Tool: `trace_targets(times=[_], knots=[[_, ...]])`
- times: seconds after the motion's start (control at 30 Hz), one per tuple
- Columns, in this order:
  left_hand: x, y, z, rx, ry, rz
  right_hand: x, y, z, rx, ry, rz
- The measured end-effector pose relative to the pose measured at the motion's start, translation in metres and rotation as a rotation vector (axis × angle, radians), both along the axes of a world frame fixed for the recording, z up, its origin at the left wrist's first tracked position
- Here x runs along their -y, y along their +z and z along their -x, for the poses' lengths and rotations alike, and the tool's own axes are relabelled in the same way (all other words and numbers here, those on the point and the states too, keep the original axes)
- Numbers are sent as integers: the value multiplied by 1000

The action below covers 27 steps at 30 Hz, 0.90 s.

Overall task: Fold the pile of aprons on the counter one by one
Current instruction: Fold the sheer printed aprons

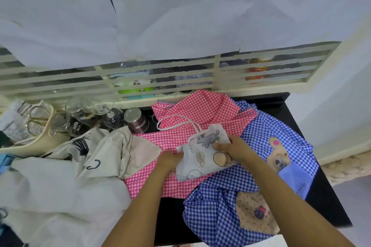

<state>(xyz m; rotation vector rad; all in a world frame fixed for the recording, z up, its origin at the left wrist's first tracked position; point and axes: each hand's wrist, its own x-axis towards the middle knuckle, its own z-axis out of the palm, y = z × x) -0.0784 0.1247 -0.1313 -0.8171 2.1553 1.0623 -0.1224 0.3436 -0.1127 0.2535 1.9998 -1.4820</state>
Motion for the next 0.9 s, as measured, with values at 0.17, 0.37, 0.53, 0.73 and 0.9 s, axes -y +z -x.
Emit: trace_targets(times=[0.17, 0.37, 0.53, 0.73, 0.9], knots=[[19, 103, 3, -209, -424, 295, -14, 73, 12, -286, 415, -195], [-17, 173, 3, -497, -729, -243, -1, 178, 13, -558, 842, -463], [-46, 145, -6, -609, -523, -399, 2, 216, 14, -743, 785, -654], [-60, 149, -15, -762, -21, -557, -8, 225, 6, -567, 225, -132], [-55, 165, -13, -873, -6, -554, -12, 194, -13, -203, 109, 414]])
